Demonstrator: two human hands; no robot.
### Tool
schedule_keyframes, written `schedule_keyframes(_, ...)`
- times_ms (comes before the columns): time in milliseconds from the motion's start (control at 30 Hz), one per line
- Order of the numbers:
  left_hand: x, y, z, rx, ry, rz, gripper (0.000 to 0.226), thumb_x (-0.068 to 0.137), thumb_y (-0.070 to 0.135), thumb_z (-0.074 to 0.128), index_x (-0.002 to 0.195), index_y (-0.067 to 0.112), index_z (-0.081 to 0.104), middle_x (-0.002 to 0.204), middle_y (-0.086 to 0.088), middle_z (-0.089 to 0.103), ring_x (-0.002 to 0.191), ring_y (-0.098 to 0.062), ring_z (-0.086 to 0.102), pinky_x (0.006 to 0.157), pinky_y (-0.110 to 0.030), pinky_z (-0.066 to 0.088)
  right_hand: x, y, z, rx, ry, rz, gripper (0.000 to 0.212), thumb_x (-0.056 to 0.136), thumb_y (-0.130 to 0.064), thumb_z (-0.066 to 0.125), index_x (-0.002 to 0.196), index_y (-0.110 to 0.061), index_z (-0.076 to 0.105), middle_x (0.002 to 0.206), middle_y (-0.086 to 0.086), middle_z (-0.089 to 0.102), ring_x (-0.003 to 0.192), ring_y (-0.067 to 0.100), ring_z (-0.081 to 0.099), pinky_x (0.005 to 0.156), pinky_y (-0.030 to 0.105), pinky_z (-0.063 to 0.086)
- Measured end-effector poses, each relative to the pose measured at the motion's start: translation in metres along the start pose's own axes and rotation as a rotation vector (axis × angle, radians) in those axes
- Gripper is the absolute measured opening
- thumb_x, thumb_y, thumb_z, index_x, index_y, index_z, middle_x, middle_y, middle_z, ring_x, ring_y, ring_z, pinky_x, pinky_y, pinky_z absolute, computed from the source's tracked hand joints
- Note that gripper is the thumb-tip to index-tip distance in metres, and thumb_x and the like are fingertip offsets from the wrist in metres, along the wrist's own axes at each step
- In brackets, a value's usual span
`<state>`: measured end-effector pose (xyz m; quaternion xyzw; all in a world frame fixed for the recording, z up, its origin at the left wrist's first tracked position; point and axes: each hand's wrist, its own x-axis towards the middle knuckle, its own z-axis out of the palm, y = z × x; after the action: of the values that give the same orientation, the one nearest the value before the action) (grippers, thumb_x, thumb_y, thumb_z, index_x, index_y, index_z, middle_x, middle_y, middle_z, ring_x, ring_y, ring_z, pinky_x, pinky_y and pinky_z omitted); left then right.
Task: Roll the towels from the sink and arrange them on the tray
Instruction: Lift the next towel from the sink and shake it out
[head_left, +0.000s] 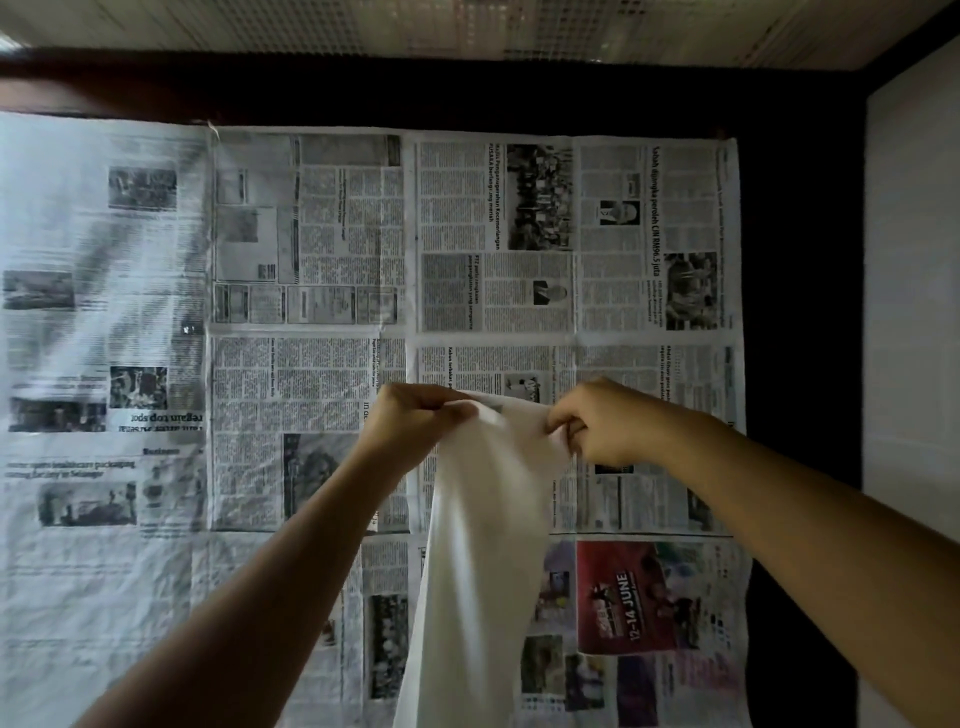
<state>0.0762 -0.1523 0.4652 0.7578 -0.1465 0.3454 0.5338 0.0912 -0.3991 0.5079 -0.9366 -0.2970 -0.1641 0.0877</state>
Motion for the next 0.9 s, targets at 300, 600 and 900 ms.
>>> schedule_keyframes(300,-0.008,0.006,0.002,-0.072,0.166,0.006,0.009,0.080,0.005,0.082,0.085,0.013,0.082,0.074,-0.003,0.075,0.063,-0.008,0.066,0.057,-0.018,0.053,0.009,0.010,-0.020,0.416,-0.085,-0.105,0.010,0.088,-0.023,0.077,0.088,-0.014,0.076,0.085,0.004,0.074,0.081,0.019,0.070,0.081,0.041,0.062)
schedule_keyframes(600,0.006,0.008,-0.015,0.258,0.138,0.177,0.016,0.090,0.014,0.073,0.087,0.025,0.062,0.081,0.006,0.068,0.068,-0.017,0.062,0.059,-0.027,0.048,0.004,0.007,-0.033,0.587,0.270,-0.246,0.012,0.085,-0.014,0.079,0.076,-0.006,0.078,0.073,0.013,0.073,0.066,0.020,0.066,0.070,0.036,0.057)
schedule_keyframes(900,-0.008,0.015,0.003,0.492,-0.159,0.524,0.022,0.104,0.005,0.040,0.117,0.014,0.055,0.109,0.002,0.055,0.089,-0.008,0.051,0.069,-0.008,0.040,0.005,0.006,-0.035,0.670,0.379,-0.276,0.019,0.080,-0.009,0.083,0.075,0.000,0.067,0.066,0.006,0.058,0.060,0.015,0.050,0.055,0.026,0.042)
